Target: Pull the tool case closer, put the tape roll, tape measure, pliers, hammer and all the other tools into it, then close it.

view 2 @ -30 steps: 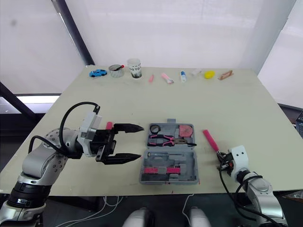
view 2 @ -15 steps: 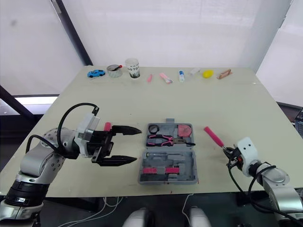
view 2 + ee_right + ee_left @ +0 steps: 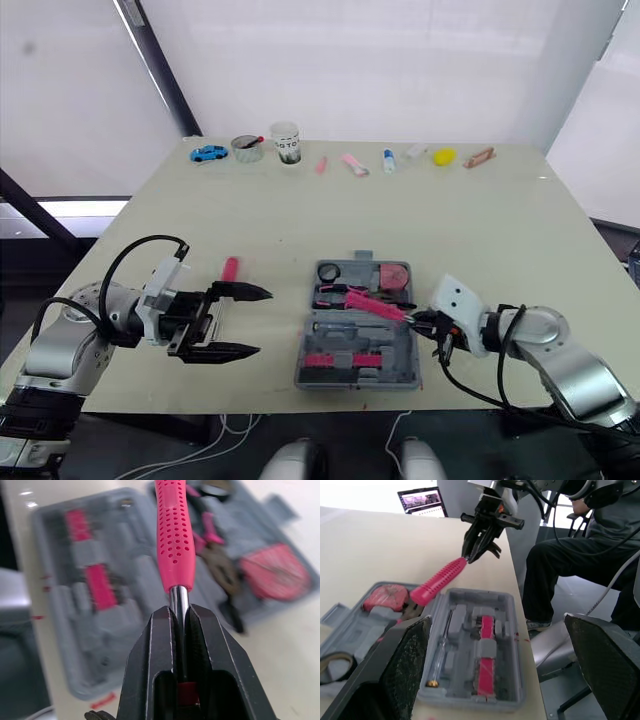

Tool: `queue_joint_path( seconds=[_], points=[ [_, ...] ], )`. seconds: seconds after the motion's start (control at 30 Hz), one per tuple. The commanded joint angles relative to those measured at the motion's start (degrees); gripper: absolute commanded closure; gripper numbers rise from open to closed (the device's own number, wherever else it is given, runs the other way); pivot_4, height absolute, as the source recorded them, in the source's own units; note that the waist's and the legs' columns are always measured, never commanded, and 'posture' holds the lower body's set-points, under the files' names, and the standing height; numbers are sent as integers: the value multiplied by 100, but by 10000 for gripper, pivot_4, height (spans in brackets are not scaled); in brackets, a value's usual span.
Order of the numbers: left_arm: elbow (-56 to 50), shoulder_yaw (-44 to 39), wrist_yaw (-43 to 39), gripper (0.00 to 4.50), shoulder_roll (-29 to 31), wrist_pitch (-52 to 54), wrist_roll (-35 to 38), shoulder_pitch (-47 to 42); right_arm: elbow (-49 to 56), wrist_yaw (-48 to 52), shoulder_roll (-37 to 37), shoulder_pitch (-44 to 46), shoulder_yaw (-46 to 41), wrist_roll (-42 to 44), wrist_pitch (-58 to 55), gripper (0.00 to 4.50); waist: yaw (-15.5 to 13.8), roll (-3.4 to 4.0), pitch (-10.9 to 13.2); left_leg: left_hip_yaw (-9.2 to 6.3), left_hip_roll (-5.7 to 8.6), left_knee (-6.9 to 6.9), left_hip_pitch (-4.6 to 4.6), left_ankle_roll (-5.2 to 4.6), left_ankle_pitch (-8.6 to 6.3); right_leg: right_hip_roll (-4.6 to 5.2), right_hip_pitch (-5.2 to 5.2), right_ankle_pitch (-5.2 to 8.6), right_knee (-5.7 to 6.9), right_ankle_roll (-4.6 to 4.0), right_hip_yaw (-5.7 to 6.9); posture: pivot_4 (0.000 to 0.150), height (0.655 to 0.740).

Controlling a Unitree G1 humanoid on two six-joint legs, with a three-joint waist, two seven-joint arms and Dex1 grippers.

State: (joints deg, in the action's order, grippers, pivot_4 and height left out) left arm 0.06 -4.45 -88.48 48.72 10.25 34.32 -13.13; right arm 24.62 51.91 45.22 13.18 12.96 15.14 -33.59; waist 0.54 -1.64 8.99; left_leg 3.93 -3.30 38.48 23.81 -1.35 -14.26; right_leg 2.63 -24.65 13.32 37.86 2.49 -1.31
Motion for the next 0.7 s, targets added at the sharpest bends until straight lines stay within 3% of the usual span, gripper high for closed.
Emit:
queue_joint_path(
  seconds=[0.03, 0.4, 0.7],
  points=[
    [51, -200, -370, 0, 177, -281, -16, 76, 203, 161, -50, 521, 576, -362, -7, 43966, 8, 0, 0, 0, 0, 0, 0, 0, 0, 0, -1, 0, 0, 0, 0, 1500, 7400],
    [423, -34, -402, 0, 650, -858, 169, 188, -573, 518, -314, 1509, 1724, -1311, 385, 43966, 5, 1, 1, 4, -1, 0, 2, 0, 0, 2, -6, 1, 3, -2, 2, 1500, 7400],
    [441, 18, -402, 0, 781, -840, 260, 182, -1225, 750, -625, 1845, 2050, -1828, 777, 43966, 19, 1, 1, 6, -1, 0, 2, 0, 0, 1, -10, -2, 8, 2, 2, 1500, 7400]
  ],
)
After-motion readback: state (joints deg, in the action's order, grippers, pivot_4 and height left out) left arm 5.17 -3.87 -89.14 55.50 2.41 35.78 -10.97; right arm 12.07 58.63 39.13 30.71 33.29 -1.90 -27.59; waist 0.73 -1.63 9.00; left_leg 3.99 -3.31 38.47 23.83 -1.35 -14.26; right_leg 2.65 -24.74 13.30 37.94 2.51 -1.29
